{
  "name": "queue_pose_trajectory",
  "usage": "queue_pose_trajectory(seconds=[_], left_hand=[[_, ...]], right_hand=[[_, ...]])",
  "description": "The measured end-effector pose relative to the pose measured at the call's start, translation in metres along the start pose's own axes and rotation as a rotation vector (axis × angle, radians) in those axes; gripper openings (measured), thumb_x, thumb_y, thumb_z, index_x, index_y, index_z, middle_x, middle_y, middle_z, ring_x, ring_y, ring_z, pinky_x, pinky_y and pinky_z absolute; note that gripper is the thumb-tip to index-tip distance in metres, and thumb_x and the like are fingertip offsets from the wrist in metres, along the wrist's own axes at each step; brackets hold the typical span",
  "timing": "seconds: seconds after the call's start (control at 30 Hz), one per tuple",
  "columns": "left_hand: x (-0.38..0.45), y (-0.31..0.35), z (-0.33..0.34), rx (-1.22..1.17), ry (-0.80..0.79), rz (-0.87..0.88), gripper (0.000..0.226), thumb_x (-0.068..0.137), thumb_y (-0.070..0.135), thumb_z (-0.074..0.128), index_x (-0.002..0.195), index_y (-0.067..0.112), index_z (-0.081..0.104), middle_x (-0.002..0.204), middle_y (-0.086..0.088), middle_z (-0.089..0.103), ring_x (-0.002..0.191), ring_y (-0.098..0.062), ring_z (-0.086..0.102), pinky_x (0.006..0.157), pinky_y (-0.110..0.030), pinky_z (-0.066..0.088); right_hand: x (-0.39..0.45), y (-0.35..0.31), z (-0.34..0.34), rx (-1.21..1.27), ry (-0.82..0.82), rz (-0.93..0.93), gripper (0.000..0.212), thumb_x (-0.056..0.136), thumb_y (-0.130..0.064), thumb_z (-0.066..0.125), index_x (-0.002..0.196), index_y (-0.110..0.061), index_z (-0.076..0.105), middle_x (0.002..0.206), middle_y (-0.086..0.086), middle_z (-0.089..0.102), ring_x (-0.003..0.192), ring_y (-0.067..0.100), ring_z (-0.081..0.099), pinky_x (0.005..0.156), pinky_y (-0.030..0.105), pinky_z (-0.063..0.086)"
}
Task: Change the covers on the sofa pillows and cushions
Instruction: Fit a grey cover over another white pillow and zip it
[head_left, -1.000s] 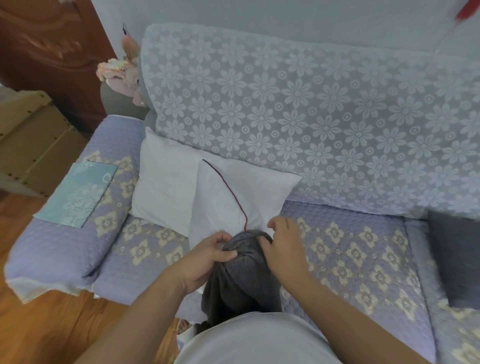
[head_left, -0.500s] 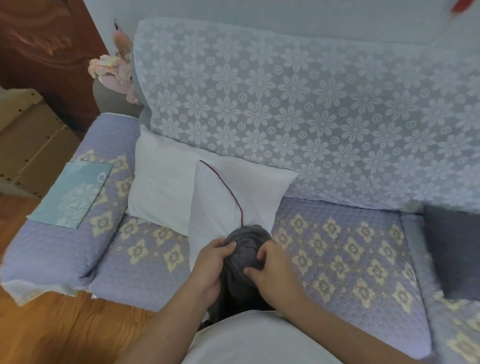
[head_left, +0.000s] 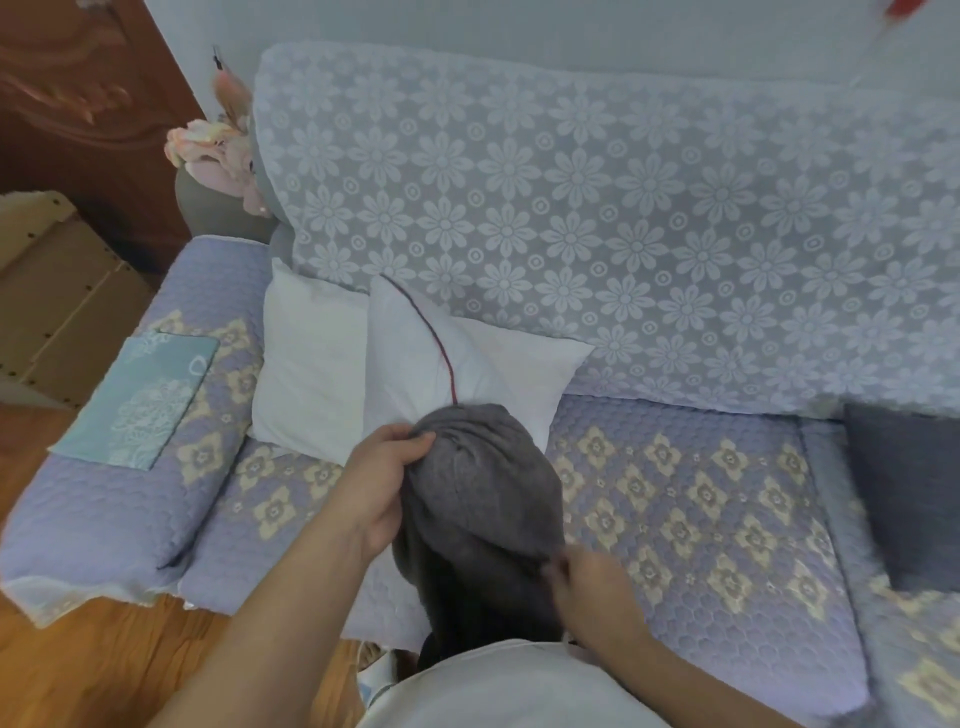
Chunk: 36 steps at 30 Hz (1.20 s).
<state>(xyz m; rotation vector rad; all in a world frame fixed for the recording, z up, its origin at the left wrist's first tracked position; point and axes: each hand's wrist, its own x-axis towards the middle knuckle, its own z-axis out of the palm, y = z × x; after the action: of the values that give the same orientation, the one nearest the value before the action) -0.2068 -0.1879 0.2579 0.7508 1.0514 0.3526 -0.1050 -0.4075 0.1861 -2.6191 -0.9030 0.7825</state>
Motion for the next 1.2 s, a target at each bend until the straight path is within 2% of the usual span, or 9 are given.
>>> queue_pose_trajectory(seconds=[0.13,0.3,0.47,0.63,0.7,0.8,0.9,1.0,1.2], left_hand=[[-0.004,-0.009,0.015,0.077,0.024,0.009,0.012,0.091,0.002,0.068,0.099,0.009,0.063,0.098,-0.018,0.072,0.092,-0.029,0.07,0.077,-0.038,0.055],[-0.017,-0.048,0.028,0.003,0.026,-0.06,0.014,0.091,0.0,0.063,0.103,0.007,0.061,0.095,-0.02,0.073,0.085,-0.031,0.073,0.071,-0.04,0.057],[-0.027,-0.072,0.022,-0.033,0.037,-0.078,0.018,0.096,0.006,0.06,0.114,0.004,0.061,0.11,-0.023,0.073,0.104,-0.039,0.071,0.096,-0.055,0.056],[-0.038,-0.079,0.026,-0.033,0.072,-0.03,0.017,0.095,0.003,0.061,0.111,0.001,0.057,0.105,-0.024,0.073,0.095,-0.038,0.072,0.094,-0.057,0.056],[-0.042,-0.073,0.026,0.107,0.071,0.029,0.014,0.094,0.004,0.061,0.107,0.006,0.057,0.097,-0.019,0.073,0.088,-0.029,0.072,0.082,-0.045,0.059],[-0.045,-0.062,0.027,0.771,0.079,0.315,0.006,0.101,0.025,0.056,0.097,0.022,0.058,0.085,0.004,0.068,0.076,-0.008,0.065,0.063,-0.02,0.046],[-0.043,-0.049,0.023,1.074,0.201,0.654,0.015,0.104,0.024,0.051,0.094,0.024,0.062,0.086,0.011,0.063,0.079,-0.004,0.059,0.067,-0.014,0.041],[-0.035,-0.035,0.021,1.104,0.068,0.508,0.01,0.101,0.02,0.057,0.101,0.023,0.066,0.094,0.01,0.068,0.086,-0.006,0.062,0.077,-0.015,0.047],[-0.042,-0.035,0.031,1.351,-0.021,0.29,0.025,0.098,0.041,0.062,0.11,0.019,0.063,0.104,0.002,0.068,0.09,-0.011,0.062,0.077,-0.024,0.048]], right_hand=[[0.001,-0.053,-0.058,0.376,0.308,-0.21,0.03,0.099,-0.039,0.052,0.075,-0.023,0.058,0.068,-0.006,0.057,0.065,0.008,0.053,0.06,0.021,0.041],[0.025,-0.076,-0.059,0.234,0.074,-0.055,0.039,0.093,-0.054,0.058,0.091,-0.016,0.067,0.085,-0.004,0.067,0.082,0.015,0.062,0.082,0.039,0.052],[0.02,-0.067,-0.038,0.44,-0.033,0.084,0.041,0.087,-0.042,0.071,0.119,-0.017,0.062,0.109,-0.006,0.063,0.107,0.016,0.061,0.097,0.035,0.05],[0.026,-0.062,-0.023,0.496,-0.1,0.014,0.032,0.081,-0.03,0.076,0.108,-0.021,0.062,0.097,-0.011,0.064,0.095,0.012,0.062,0.086,0.032,0.053],[0.025,-0.059,-0.015,0.461,0.012,-0.024,0.013,0.084,-0.019,0.071,0.091,-0.021,0.061,0.084,-0.012,0.061,0.083,0.01,0.061,0.078,0.033,0.054],[0.029,-0.048,-0.009,0.285,0.177,-0.108,0.009,0.084,-0.007,0.061,0.082,-0.014,0.057,0.075,-0.003,0.061,0.071,0.015,0.059,0.07,0.042,0.054],[0.026,-0.039,-0.004,0.185,0.208,-0.304,0.007,0.085,-0.008,0.061,0.084,-0.013,0.057,0.078,-0.006,0.058,0.069,0.012,0.053,0.064,0.029,0.049],[0.018,-0.032,0.003,0.182,0.224,-0.424,0.01,0.084,-0.006,0.064,0.087,-0.014,0.059,0.081,-0.012,0.051,0.071,0.004,0.046,0.062,0.01,0.034],[0.012,-0.029,0.004,0.302,0.28,-0.468,0.026,0.079,0.003,0.06,0.081,-0.022,0.054,0.075,-0.019,0.045,0.065,-0.005,0.042,0.063,0.009,0.034]])
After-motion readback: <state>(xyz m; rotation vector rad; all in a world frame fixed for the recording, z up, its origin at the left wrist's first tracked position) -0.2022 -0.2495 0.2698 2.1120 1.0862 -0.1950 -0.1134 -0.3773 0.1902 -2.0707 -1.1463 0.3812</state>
